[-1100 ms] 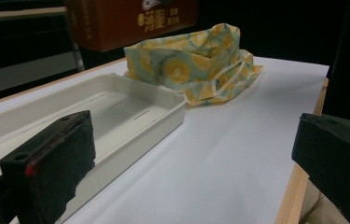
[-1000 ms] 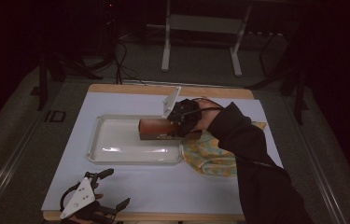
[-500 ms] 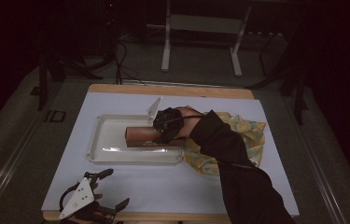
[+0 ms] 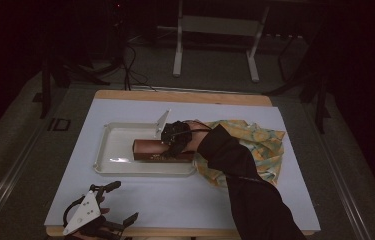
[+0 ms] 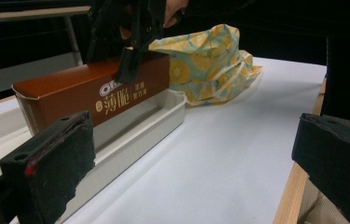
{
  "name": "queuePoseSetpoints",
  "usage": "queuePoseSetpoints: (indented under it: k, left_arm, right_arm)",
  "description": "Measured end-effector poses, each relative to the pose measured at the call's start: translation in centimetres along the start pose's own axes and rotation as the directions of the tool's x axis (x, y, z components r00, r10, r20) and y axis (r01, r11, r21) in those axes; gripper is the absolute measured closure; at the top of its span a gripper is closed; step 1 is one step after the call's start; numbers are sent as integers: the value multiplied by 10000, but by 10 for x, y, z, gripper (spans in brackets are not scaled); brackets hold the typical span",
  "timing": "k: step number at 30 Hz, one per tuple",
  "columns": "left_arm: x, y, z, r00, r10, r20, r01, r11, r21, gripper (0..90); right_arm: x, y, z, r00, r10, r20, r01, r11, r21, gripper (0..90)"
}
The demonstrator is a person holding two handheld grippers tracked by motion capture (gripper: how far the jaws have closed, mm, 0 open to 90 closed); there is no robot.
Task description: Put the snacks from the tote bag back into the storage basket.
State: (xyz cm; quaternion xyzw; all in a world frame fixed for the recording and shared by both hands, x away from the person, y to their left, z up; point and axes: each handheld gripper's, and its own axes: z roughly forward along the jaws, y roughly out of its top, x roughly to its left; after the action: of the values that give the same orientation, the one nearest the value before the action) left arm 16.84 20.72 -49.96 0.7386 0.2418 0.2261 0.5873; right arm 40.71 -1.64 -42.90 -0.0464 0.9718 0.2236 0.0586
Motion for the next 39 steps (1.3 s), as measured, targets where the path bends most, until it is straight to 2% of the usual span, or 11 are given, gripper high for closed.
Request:
queuePoseSetpoints:
  k: [14, 22, 30, 36, 39]
  left_arm:
    - [0, 0, 0, 10000, 19, 16, -19, 10000, 2, 0]
    - [0, 0, 0, 10000, 38, 53, -38, 10000, 13, 0]
    - [0, 0, 0, 10000, 39, 48, -39, 10000, 17, 0]
    - [0, 0, 0, 10000, 38, 43, -38, 10000, 14, 0]
    - [0, 0, 0, 10000, 44, 49, -45, 10000, 41, 0]
  right_arm:
    - [0, -7, 23, 9995, 286, -94, -284, 9994, 176, 427]
    - [2, -10, 34, 9997, 188, -167, -182, 9992, 345, 422]
    - [2, -12, 41, 9994, 289, -192, -282, 9991, 329, 407]
    - [1, -15, 40, 9993, 319, -211, -305, 9976, 618, 302]
    - [0, -17, 33, 9983, 557, -177, -551, 9978, 362, 254]
